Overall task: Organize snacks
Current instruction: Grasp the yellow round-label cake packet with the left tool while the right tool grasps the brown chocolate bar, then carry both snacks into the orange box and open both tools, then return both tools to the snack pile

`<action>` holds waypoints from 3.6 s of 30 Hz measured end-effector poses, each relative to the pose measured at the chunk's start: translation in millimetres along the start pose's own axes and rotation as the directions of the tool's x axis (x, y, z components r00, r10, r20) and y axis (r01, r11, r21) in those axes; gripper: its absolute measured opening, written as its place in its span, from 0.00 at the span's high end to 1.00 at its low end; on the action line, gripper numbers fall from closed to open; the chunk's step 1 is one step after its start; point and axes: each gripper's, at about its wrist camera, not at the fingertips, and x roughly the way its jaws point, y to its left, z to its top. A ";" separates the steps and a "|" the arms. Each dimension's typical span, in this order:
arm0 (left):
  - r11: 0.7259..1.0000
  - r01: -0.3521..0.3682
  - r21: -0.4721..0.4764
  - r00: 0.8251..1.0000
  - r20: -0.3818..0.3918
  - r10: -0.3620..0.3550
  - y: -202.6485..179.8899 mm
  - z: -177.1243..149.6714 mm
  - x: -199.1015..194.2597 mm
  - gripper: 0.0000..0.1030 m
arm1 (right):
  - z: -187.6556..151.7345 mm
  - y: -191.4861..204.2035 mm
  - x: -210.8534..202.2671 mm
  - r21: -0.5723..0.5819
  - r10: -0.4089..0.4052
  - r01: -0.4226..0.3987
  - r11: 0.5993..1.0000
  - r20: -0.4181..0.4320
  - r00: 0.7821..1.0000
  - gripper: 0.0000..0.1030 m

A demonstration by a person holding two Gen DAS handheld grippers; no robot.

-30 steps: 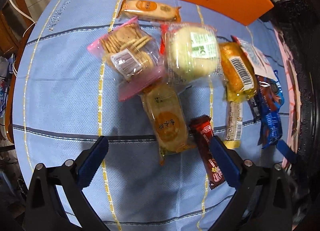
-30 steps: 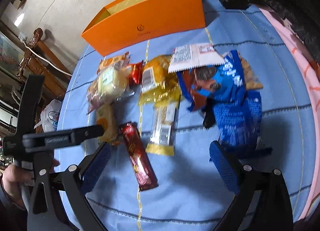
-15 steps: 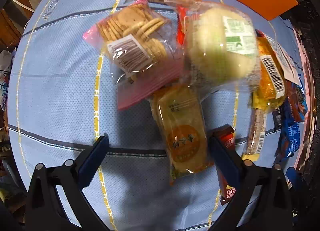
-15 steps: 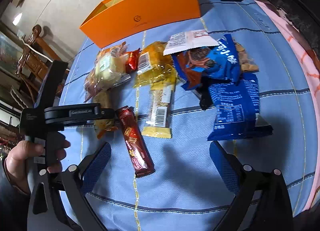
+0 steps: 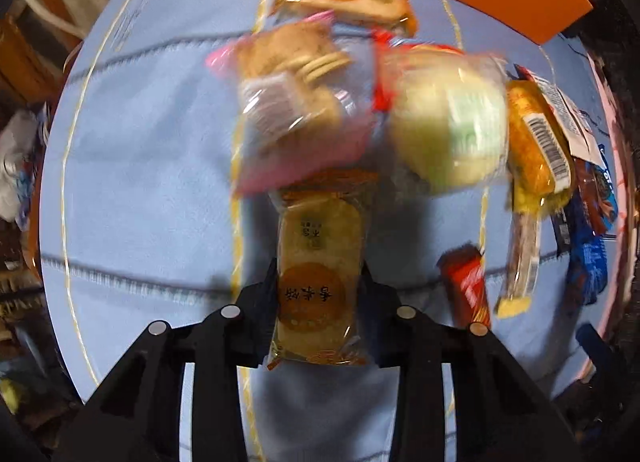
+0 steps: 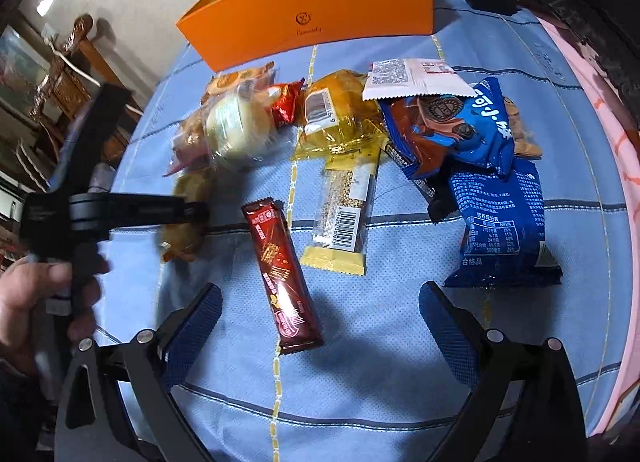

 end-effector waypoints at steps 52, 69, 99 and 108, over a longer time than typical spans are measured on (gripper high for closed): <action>0.982 0.186 0.011 0.971 0.153 -0.186 57.8 -12.5 -91.9 0.66 | 46.8 29.0 -21.6 -0.060 0.163 -0.164 0.985 -0.018 0.986 0.77; 0.964 0.248 0.099 0.893 0.362 -0.267 -4.4 150.5 -188.0 0.66 | 211.2 -16.6 -71.7 0.024 0.192 -0.207 0.978 0.284 0.940 0.77; 0.995 0.087 0.045 0.934 0.343 -0.097 -13.5 169.1 -148.8 0.09 | 189.9 -71.2 -44.3 0.176 0.058 -0.116 0.978 0.302 0.951 0.16; 0.997 0.071 0.025 0.947 0.314 -0.075 8.5 93.4 -144.1 0.06 | 117.5 -84.3 -57.4 0.231 0.043 -0.102 0.968 0.249 0.968 0.11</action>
